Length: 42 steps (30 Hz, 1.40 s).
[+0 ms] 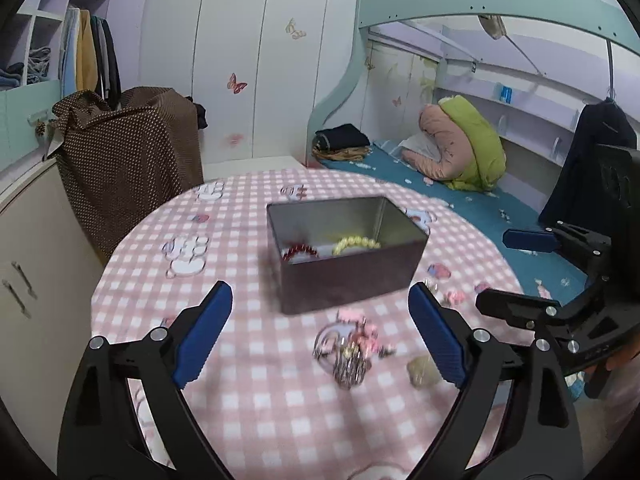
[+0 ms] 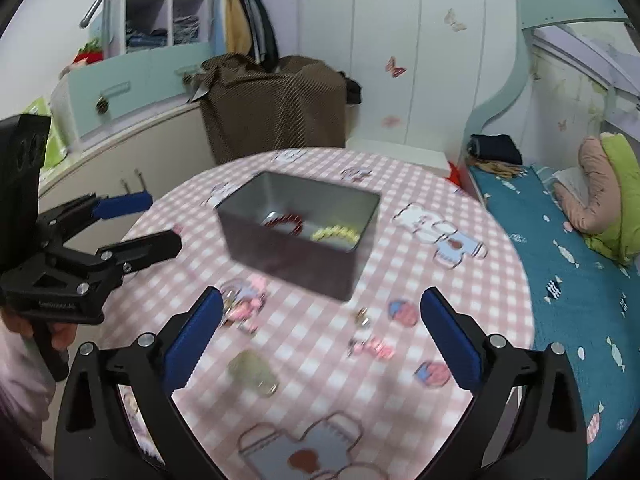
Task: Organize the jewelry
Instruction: 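Grasp the pale green jade pendant with the right gripper, then grasp the pink charm keychain with the left gripper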
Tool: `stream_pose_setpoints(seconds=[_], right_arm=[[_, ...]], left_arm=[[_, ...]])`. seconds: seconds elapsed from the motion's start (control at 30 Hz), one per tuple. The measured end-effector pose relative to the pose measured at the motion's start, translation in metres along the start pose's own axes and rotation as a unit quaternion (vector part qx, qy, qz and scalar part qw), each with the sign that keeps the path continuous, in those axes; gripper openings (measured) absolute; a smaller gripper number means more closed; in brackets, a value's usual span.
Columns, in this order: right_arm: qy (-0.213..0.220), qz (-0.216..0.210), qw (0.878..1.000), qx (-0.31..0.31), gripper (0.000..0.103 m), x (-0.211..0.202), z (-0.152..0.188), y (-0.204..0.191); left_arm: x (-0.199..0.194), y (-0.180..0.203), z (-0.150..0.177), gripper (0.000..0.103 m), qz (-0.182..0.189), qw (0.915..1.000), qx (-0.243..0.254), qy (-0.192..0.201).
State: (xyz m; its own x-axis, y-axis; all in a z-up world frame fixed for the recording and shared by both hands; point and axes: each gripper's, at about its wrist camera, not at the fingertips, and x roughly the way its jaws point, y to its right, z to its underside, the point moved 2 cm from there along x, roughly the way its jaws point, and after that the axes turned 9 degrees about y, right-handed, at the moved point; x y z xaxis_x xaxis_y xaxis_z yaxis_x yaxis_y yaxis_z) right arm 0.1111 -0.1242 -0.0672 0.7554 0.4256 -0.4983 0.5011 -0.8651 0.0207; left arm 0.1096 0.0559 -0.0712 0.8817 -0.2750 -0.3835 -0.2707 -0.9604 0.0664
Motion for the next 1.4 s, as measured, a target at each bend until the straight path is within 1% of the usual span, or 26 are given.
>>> stream_pose_setpoints(seconds=[0.2,0.37,0.4,0.43,0.47,0.53,0.57,0.6,0.63,0.77,0.9,1.03,1.17,1.23,1.27,1.33,1.4], right_arm=[[-0.040,-0.023,0.998,-0.033,0.095,0.015,0.024,-0.023],[-0.065,-0.034,0.996,-0.053,0.095,0.030,0.039,-0.035],[-0.067,-0.035,0.995,-0.057,0.093,0.032,0.041,-0.036],[-0.072,-0.041,0.995,-0.061,0.084,0.036,0.043,-0.037],[-0.078,-0.046,0.994,-0.064,0.081,0.039,0.045,-0.039],[-0.086,-0.052,0.993,-0.066,0.064,0.043,0.049,-0.040],[-0.086,-0.060,0.992,-0.065,0.061,0.044,0.050,-0.040],[-0.083,-0.073,0.992,-0.059,0.052,0.044,0.050,-0.040],[-0.084,-0.084,0.991,-0.054,0.038,0.043,0.050,-0.040],[-0.079,-0.079,0.991,-0.073,0.034,0.040,0.051,-0.043],[-0.083,-0.069,0.992,-0.066,0.033,0.039,0.050,-0.038],[-0.084,-0.057,0.993,-0.054,0.033,0.040,0.049,-0.028],[-0.076,-0.040,0.995,-0.040,0.033,0.036,0.046,-0.014],[-0.073,-0.030,0.996,-0.034,0.033,0.034,0.044,-0.007],[-0.071,-0.028,0.997,-0.032,0.033,0.033,0.043,-0.005],[-0.068,-0.023,0.997,-0.029,0.033,0.031,0.042,-0.001],[-0.067,-0.019,0.997,-0.028,0.033,0.030,0.041,0.001]], left_arm=[[-0.010,-0.002,0.021,0.092,-0.015,0.9996,0.007,-0.025],[-0.013,-0.005,0.036,0.092,-0.017,0.9989,-0.003,-0.043],[-0.012,-0.006,0.038,0.092,-0.016,0.9988,-0.006,-0.046],[-0.012,-0.006,0.040,0.092,-0.016,0.9985,-0.009,-0.051],[-0.011,-0.007,0.042,0.092,-0.016,0.9983,-0.012,-0.054],[-0.008,-0.008,0.046,0.092,-0.015,0.9978,-0.019,-0.062],[-0.007,-0.009,0.048,0.092,-0.015,0.9976,-0.022,-0.064],[-0.005,-0.010,0.050,0.092,-0.015,0.9972,-0.027,-0.068],[-0.004,-0.010,0.052,0.092,-0.014,0.9969,-0.030,-0.071],[0.001,-0.010,0.056,0.092,-0.005,0.9960,-0.037,-0.081],[0.008,-0.004,0.058,0.092,0.014,0.9954,-0.039,-0.086],[0.014,0.004,0.057,0.092,0.026,0.9955,-0.030,-0.086],[0.024,0.012,0.054,0.091,0.036,0.9951,-0.025,-0.089],[0.030,0.017,0.054,0.079,0.042,0.9943,-0.020,-0.096],[0.034,0.019,0.053,0.071,0.045,0.9938,-0.017,-0.100],[0.041,0.021,0.055,0.066,0.044,0.9930,-0.015,-0.109],[0.049,0.020,0.058,0.054,0.045,0.9914,-0.021,-0.121]])
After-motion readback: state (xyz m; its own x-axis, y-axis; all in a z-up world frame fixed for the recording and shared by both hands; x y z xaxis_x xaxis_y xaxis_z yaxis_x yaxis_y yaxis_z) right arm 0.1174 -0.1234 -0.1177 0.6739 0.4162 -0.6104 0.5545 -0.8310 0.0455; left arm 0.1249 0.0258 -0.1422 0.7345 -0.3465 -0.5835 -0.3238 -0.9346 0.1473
